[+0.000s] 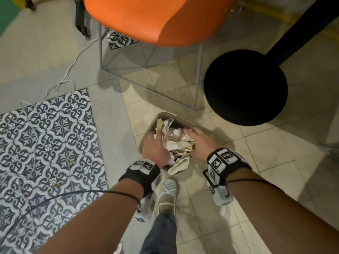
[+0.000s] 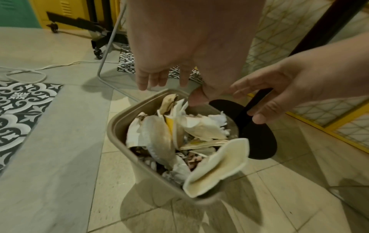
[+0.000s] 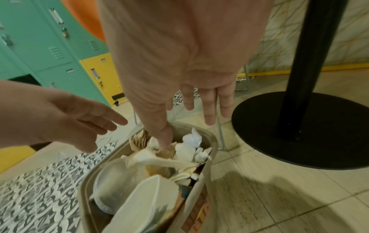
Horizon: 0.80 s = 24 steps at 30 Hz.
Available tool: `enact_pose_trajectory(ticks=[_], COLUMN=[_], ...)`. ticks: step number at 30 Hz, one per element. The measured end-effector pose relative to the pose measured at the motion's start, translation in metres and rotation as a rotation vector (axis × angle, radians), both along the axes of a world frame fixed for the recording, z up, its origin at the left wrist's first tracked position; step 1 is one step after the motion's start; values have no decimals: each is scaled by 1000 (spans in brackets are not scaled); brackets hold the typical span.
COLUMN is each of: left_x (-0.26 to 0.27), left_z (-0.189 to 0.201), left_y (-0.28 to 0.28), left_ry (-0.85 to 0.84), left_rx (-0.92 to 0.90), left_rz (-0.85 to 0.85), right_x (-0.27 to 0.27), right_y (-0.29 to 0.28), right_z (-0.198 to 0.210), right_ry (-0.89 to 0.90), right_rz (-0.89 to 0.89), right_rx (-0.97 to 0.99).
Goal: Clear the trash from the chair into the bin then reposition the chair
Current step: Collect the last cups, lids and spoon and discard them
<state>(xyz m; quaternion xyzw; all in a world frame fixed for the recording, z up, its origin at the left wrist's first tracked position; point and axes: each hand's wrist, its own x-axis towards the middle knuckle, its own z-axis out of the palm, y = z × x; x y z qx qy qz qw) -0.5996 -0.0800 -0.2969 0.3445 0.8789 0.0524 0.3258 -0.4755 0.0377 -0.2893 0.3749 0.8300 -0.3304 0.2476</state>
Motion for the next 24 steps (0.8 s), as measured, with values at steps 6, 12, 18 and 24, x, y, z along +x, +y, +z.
enact_pose_trajectory(ticks=[6, 12, 18, 24], left_x=[102, 288, 499, 641], left_z=[59, 109, 136, 150], left_y=[23, 61, 79, 95], left_ry=[-13, -193, -396, -498], left_rx=[238, 460, 457, 314], left_rz=[-140, -382, -536, -626], right_x=[110, 306, 545, 725], right_y=[9, 7, -10, -37], right_z=[63, 122, 161, 157], right_ry=[94, 249, 176, -40], right_rz=[-233, -560, -838, -1305], right_rx=[33, 155, 465, 391])
